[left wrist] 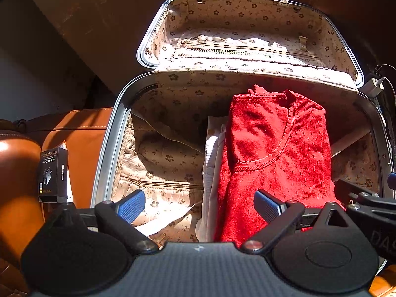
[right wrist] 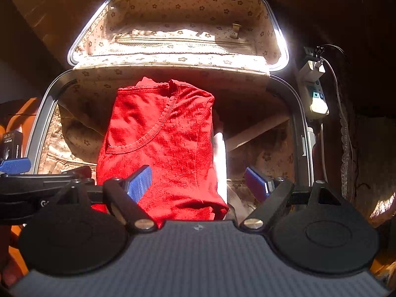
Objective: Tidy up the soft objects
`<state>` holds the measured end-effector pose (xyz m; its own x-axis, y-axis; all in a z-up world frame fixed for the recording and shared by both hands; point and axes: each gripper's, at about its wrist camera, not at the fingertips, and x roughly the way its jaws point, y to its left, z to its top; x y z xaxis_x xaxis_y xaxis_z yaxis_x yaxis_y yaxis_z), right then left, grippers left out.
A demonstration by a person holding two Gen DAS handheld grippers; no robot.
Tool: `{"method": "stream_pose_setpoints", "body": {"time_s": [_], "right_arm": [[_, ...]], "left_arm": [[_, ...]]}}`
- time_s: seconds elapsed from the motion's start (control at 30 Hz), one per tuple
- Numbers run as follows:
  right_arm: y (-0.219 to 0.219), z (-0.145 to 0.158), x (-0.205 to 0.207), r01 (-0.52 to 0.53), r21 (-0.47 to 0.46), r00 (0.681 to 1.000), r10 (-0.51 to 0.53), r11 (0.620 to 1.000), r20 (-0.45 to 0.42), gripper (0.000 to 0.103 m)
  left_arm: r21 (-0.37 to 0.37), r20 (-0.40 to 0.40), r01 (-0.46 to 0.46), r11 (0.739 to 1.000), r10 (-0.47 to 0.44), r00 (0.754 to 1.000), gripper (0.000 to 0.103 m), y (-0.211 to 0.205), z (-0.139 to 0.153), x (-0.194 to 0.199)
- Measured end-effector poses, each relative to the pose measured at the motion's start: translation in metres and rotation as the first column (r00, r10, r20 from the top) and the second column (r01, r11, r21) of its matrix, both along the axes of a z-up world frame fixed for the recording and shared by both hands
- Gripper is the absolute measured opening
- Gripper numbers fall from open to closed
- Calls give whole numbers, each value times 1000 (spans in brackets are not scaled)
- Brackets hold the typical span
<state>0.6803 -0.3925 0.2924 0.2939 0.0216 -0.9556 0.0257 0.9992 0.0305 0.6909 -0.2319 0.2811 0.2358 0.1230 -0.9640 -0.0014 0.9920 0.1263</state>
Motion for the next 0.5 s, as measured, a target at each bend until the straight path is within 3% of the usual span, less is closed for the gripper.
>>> {"method": "stream_pose_setpoints", "body": {"time_s": [0.5], "right_arm": [[-10, -3, -30, -32, 15, 999, 32, 999, -14, 90]], "left_arm": [[16, 10, -11, 1000, 11, 1000, 97, -12, 4, -30]]}}
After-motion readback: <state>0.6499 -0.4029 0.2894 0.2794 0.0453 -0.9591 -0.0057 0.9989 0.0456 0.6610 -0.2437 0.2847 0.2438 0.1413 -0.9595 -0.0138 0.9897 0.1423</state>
